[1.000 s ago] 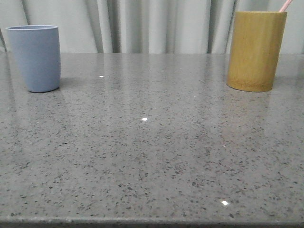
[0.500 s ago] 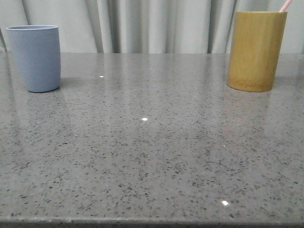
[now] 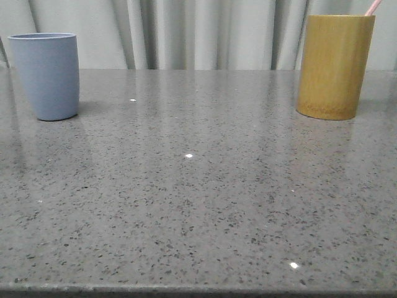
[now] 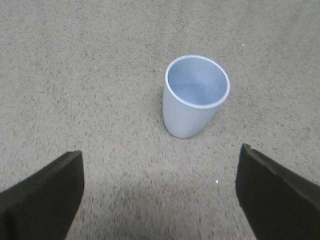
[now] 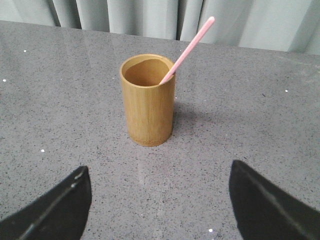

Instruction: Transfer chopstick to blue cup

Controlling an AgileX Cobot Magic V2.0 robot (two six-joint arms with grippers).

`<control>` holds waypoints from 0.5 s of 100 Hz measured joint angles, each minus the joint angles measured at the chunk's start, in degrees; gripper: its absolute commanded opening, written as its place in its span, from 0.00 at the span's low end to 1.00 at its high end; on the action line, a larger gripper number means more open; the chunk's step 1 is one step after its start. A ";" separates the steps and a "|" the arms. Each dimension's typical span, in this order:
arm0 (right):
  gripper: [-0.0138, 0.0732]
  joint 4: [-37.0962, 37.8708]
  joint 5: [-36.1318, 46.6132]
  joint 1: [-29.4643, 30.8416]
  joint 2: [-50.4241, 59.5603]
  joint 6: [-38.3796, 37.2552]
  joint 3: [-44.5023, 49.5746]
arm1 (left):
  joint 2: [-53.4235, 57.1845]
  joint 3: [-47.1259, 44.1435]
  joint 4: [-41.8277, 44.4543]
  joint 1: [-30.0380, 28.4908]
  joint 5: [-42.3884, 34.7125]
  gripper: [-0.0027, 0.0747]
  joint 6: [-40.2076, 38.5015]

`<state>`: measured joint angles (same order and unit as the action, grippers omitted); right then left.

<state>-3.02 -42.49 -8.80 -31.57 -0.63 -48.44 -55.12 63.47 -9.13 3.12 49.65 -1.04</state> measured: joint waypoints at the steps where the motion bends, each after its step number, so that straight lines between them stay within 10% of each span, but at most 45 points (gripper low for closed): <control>1: 0.81 0.00 0.00 0.00 0.00 0.00 0.00 | -0.45 0.56 0.00 0.00 -0.11 0.81 -0.02; 50: 0.81 0.00 0.17 0.00 0.00 0.00 0.00 | -26.93 18.17 -0.67 2.54 1.40 0.81 0.43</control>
<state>-3.02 -42.32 -8.80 -31.57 -0.63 -48.44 -82.05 81.64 -9.80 5.67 51.05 -0.61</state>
